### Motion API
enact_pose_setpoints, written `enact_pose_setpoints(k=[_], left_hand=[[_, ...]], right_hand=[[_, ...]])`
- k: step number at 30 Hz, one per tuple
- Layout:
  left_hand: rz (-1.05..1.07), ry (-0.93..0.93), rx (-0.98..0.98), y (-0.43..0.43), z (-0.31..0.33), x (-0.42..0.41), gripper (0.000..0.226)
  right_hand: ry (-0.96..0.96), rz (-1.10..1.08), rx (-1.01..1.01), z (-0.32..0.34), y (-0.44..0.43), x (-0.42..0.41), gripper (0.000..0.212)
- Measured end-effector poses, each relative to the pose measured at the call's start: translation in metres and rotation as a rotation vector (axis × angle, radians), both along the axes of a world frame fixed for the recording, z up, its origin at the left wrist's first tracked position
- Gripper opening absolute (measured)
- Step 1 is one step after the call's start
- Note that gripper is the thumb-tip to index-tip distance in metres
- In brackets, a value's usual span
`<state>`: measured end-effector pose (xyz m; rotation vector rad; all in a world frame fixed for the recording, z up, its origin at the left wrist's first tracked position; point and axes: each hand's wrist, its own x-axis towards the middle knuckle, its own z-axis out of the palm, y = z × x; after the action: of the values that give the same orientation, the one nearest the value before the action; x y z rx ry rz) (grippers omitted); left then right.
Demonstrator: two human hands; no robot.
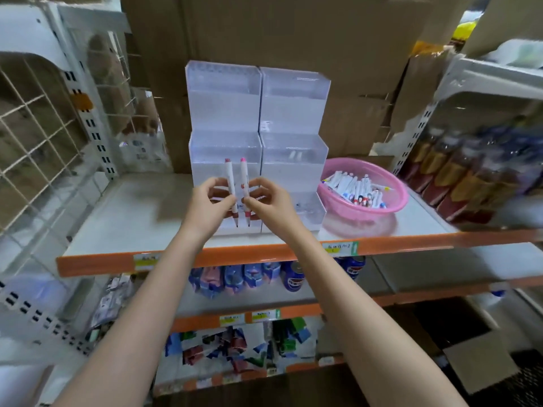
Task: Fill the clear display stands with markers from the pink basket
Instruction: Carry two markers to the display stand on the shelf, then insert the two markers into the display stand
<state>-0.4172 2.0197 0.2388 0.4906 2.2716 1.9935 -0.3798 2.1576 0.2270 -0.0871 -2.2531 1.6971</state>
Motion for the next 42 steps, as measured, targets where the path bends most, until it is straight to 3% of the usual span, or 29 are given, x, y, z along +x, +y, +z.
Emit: enact_pose_setpoints(k=[20, 42], left_hand=[[0.161, -0.038, 0.03, 0.044, -0.015, 0.002, 0.019], [0.145, -0.008, 0.033, -0.019, 0.003, -0.107, 0.016]], right_hand=[[-0.007, 0.106, 0.047, -0.013, 0.056, -0.004, 0.014], [-0.009, 0.095, 0.033, 0.007, -0.013, -0.108, 0.013]])
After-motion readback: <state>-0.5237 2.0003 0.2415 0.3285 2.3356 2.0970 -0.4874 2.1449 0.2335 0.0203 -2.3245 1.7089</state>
